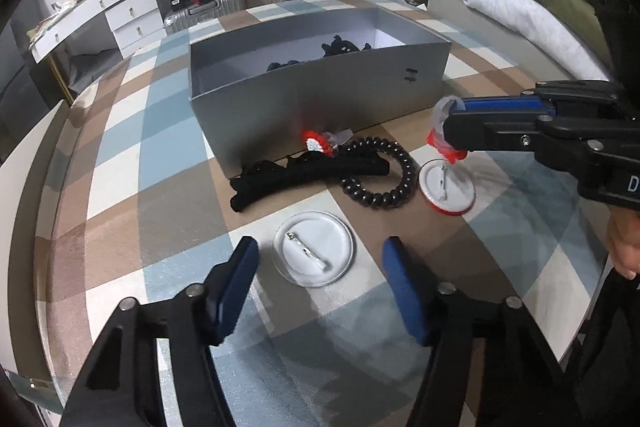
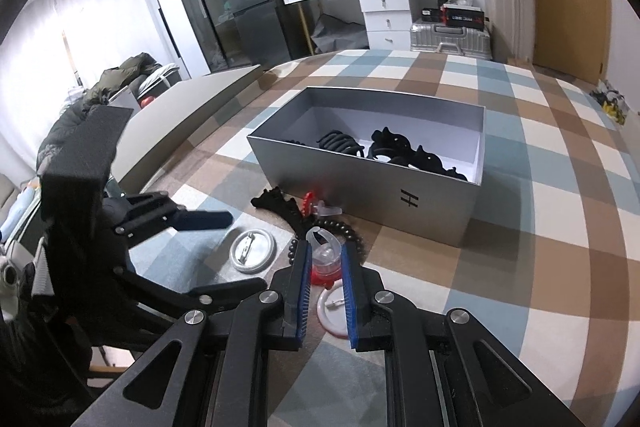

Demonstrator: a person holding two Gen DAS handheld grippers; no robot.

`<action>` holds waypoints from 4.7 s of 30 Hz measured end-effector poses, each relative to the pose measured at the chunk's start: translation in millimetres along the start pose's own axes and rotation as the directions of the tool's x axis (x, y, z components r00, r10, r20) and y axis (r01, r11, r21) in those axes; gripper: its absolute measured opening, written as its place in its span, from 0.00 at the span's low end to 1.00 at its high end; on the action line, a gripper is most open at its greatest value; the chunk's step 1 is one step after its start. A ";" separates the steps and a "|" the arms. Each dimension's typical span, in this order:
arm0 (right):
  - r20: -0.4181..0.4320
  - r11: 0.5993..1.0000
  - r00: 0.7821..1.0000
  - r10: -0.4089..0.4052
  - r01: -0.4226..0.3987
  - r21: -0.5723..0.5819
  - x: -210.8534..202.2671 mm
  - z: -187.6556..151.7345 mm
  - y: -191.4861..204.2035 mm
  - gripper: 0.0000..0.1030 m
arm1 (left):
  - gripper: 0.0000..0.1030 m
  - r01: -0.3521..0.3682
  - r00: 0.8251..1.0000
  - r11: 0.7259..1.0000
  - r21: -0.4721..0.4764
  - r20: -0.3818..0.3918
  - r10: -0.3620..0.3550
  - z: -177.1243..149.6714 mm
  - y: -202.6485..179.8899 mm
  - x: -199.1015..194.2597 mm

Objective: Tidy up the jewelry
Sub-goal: 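Grasp the white round badge with the left gripper while the right gripper holds the red holder, then carry the holder and badge into the grey box and open both grippers, then withdraw both grippers from the box back over the table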

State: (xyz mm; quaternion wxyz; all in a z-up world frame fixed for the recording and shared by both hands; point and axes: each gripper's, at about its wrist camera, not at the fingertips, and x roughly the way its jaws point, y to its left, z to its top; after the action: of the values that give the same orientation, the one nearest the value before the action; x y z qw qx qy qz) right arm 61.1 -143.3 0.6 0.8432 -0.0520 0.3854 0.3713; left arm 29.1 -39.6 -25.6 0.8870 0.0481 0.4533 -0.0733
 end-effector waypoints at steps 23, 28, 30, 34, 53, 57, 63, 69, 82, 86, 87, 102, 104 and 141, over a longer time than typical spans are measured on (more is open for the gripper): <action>0.030 1.000 1.000 -0.005 0.005 0.014 -6.2 0.4 -3.1 0.14 | 0.35 0.052 0.992 0.999 -0.011 0.114 -0.051 7.0 3.4 -21.9; 0.059 0.999 0.998 -0.006 0.004 0.033 -10.9 1.5 -6.5 0.14 | 0.35 0.057 0.987 0.998 -0.040 0.153 -0.050 8.9 8.1 -28.7; 0.076 0.999 0.997 -0.003 0.000 0.045 -13.5 2.9 -8.3 0.14 | 0.35 0.067 0.983 0.996 -0.061 0.176 -0.055 9.6 11.6 -31.5; 0.106 0.998 0.994 -0.004 -0.003 0.069 -18.3 4.7 -12.6 0.14 | 0.35 0.116 0.968 0.988 -0.101 0.236 -0.089 10.4 20.3 -38.9; 0.195 0.988 0.981 -0.011 -0.020 0.155 -33.7 18.2 -31.5 0.14 | 0.35 0.084 0.938 0.980 -0.182 0.346 -0.016 26.7 38.6 -48.3; 0.198 0.984 0.980 -0.036 0.001 0.177 -34.4 26.6 -36.5 0.14 | 0.35 0.079 0.936 0.979 -0.190 0.351 -0.007 34.9 40.8 -45.6; 0.212 0.983 0.976 -0.053 0.013 0.184 -34.9 40.5 -41.4 0.14 | 0.35 0.046 0.934 0.980 -0.193 0.358 0.027 49.2 41.8 -44.7; 0.204 0.983 0.977 -0.054 0.016 0.182 -27.7 49.2 -44.4 0.14 | 0.35 0.023 0.933 0.979 -0.201 0.357 0.052 60.2 44.0 -42.0; 0.187 0.981 0.981 -0.049 0.012 0.194 -16.4 58.2 -51.7 0.14 | 0.35 0.001 0.941 0.972 -0.234 0.329 0.078 76.9 48.6 -24.8; 0.179 0.979 0.983 -0.044 0.007 0.203 -11.4 59.8 -53.9 0.14 | 0.35 -0.008 0.947 0.972 -0.237 0.311 0.083 77.3 47.7 -18.7; 0.177 0.979 0.983 -0.043 0.006 0.204 -9.9 60.0 -54.3 0.14 | 0.35 -0.010 0.948 0.972 -0.236 0.308 0.085 77.8 47.4 -17.3; 0.135 0.960 0.989 -0.053 0.013 0.279 11.6 59.3 -69.4 0.14 | 0.35 -0.030 0.962 0.972 -0.232 0.259 0.091 80.8 44.0 -1.4; 0.132 0.959 0.990 -0.055 0.016 0.282 12.6 59.5 -70.3 0.16 | 0.35 -0.027 0.964 0.971 -0.237 0.252 0.089 81.2 44.2 0.0; -0.010 0.983 0.986 -0.164 0.164 0.079 -8.2 21.1 -25.4 0.99 | 0.99 -0.076 0.976 0.973 -0.218 0.183 0.117 23.4 41.1 -28.8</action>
State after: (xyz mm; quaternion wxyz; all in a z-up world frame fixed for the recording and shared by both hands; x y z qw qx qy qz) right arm 87.4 -158.4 16.0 0.8716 -0.0506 0.3959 0.2847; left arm 38.2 -0.2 12.3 0.9297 -0.0312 0.3666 0.0139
